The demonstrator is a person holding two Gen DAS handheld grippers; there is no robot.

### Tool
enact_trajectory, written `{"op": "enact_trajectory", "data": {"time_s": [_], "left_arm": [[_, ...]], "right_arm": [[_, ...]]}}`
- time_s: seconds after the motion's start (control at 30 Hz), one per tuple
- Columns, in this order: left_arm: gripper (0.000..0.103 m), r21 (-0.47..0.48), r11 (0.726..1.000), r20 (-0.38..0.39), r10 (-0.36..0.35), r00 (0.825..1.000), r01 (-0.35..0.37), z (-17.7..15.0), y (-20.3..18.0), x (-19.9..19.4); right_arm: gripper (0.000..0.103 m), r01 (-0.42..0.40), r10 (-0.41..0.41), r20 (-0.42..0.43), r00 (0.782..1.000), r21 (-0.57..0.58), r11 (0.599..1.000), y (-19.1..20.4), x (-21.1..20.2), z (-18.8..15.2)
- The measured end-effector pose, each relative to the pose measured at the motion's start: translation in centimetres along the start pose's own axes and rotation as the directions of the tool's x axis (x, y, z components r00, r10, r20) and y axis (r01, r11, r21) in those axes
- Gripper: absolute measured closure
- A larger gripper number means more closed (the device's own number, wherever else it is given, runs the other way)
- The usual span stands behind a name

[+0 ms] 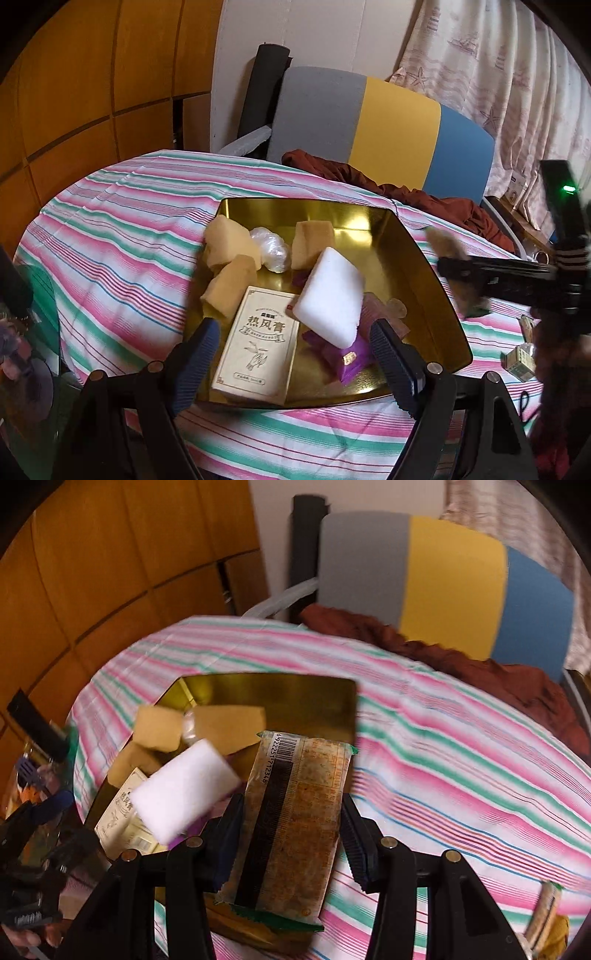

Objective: Organize objects
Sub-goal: 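Lower the cracker packet into the gold tray and open the right gripper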

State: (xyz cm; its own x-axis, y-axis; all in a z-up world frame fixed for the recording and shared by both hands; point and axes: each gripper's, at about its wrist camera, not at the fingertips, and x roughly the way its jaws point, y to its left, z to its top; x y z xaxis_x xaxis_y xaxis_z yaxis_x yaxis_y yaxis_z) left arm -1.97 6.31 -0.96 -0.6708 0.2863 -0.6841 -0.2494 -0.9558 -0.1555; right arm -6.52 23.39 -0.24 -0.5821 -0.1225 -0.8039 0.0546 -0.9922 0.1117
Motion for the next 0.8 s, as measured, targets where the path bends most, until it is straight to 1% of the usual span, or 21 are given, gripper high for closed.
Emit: {"op": "enact_trajectory", "data": {"time_s": [0.1, 0.2, 0.3, 0.43, 0.53, 0.67, 0.8], "left_arm": [[0.019, -0.011, 1.0, -0.004, -0.003, 1.0, 0.003, -0.1, 0.5, 0.0], [0.019, -0.026, 1.0, -0.007, -0.006, 1.0, 0.005, -0.3, 1.1, 0.0], [0.019, -0.042, 0.999, -0.01, -0.005, 1.0, 0.004, -0.4, 1.7, 0.2], [0.019, -0.052, 0.999, -0.02, 0.0, 1.0, -0.001, -0.5, 2.4, 0.5], [0.019, -0.054, 0.999, -0.025, 0.004, 1.0, -0.006, -0.6, 2.7, 0.6], [0.019, -0.062, 0.998, -0.029, 0.015, 0.999, -0.017, -0.5, 3.1, 0.7], [0.018, -0.059, 0.998, -0.028, 0.021, 0.999, -0.023, -0.5, 3.0, 0.6]], "right_arm": [[0.053, 0.016, -0.017, -0.062, 0.998, -0.016, 1.0, 1.0, 3.0, 0.9], [0.053, 0.045, -0.046, -0.101, 0.994, -0.018, 0.999, 0.8, 5.4, 2.0], [0.053, 0.055, -0.058, -0.144, 0.988, -0.021, 0.998, 0.5, 7.5, 3.1], [0.053, 0.096, -0.103, -0.181, 0.978, -0.045, 0.994, 0.6, 9.8, 3.9], [0.052, 0.096, -0.101, -0.189, 0.977, -0.035, 0.995, 0.5, 10.8, 4.2], [0.052, 0.094, -0.097, -0.189, 0.977, -0.024, 0.995, 0.4, 11.0, 4.3], [0.042, 0.084, -0.084, -0.149, 0.985, -0.006, 0.996, 0.4, 9.7, 4.2]]}}
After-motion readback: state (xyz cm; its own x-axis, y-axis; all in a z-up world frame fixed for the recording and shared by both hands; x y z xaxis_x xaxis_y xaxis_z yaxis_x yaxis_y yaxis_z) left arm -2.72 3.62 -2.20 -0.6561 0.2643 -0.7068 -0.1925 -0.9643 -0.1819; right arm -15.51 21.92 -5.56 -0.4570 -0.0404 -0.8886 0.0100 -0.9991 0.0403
